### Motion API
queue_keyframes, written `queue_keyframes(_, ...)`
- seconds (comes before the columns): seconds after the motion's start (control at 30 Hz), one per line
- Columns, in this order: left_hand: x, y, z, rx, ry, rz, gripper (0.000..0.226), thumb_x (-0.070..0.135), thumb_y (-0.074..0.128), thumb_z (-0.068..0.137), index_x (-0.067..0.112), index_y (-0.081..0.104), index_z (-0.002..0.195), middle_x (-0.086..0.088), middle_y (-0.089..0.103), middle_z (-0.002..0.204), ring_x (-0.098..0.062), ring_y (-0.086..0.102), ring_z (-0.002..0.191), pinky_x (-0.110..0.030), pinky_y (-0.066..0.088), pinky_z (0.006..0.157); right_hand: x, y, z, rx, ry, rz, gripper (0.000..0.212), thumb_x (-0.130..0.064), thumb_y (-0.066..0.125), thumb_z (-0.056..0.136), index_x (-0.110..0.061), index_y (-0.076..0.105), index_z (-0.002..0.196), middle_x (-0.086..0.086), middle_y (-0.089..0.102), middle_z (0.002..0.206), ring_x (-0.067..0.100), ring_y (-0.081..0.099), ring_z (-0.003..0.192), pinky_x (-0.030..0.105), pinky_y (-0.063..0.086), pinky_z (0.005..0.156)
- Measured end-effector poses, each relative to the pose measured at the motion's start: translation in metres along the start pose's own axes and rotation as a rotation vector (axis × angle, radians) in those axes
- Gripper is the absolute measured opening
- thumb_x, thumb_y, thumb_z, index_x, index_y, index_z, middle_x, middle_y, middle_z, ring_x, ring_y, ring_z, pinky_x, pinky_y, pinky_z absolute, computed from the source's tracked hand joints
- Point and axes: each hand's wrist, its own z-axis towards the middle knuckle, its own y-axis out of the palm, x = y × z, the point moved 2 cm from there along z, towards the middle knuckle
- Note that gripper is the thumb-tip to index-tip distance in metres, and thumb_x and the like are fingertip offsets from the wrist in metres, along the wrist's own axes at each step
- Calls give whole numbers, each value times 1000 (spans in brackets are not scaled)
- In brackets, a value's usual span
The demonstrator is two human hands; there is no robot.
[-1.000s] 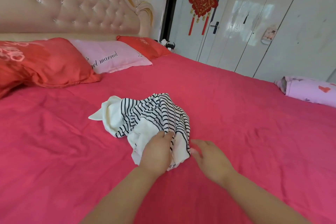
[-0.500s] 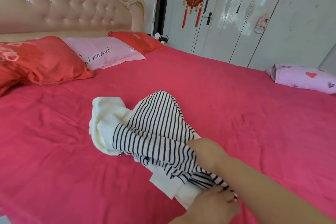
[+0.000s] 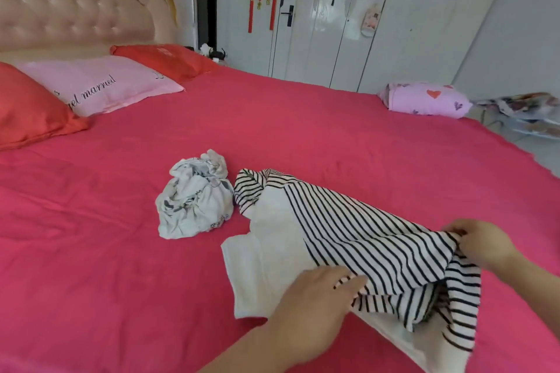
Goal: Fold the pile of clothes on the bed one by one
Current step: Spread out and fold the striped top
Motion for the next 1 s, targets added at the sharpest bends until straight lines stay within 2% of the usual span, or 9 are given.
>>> queue_keyframes(0.2,-52,-1,-4,-31,-233,185,60,14,58,60,23,51,118,-2,68,107,-19,68,93,-30,55,71,59,34,-20,72,84,-165,52,4,48,75,-18,62,121,14,62,120,32,56,109,36,47,88)
queue_keyframes(0.3,-76,-10,7,-132,-366,280,54,24,58,77,18,50,130,-15,55,130,-35,55,117,-51,45,92,18,57,-51,13,-280,-89,61,-1,50,75,-24,52,131,1,54,133,22,46,124,26,34,103)
queue_keyframes(0.4,-94,-11,13,-366,-589,303,64,47,41,93,28,15,148,-5,12,156,-28,10,143,-48,12,115,-26,93,-85,-204,-665,-113,63,-44,52,79,-33,38,140,-11,41,140,13,32,134,23,14,110)
queue_keyframes(0.5,-109,-2,10,-436,-746,120,78,52,48,89,29,4,149,-11,8,156,-32,12,142,-46,19,114,-35,118,-88,-116,-805,-203,47,-37,73,63,-37,62,109,-20,62,106,4,57,103,29,38,102)
queue_keyframes(0.6,-109,1,8,-480,-751,4,78,35,54,90,21,7,149,-11,26,151,-26,28,137,-28,25,108,-38,99,-73,-40,-655,-146,18,-9,60,74,-27,62,78,-14,55,67,7,54,66,16,38,67)
queue_keyframes(0.7,-91,-7,17,-415,-673,-70,59,20,55,89,15,33,143,-4,43,143,-16,40,130,-13,25,98,-23,59,-55,-77,-540,-50,20,-12,45,94,-23,63,96,-6,64,88,13,58,81,26,42,69)
queue_keyframes(0.83,-49,-16,42,-363,-552,-244,38,6,53,82,14,62,118,-5,68,105,-10,62,90,-7,35,66,-8,-2,-35,-197,-438,130,20,-13,46,97,-21,64,91,-8,63,84,9,56,80,14,39,71)
queue_keyframes(0.9,-34,-17,55,-308,-586,-523,31,1,55,78,13,68,103,-9,66,74,-6,56,53,-11,38,49,3,-22,-20,-188,-322,179,23,-11,48,95,-23,61,79,-9,61,79,9,53,78,19,38,72)
queue_keyframes(1.0,-30,-17,71,-106,-753,-908,27,-4,56,81,8,64,103,-10,61,66,-10,49,42,-17,40,43,26,-25,2,-250,-73,277,17,-9,51,91,-5,60,76,3,56,74,14,48,71,22,39,63)
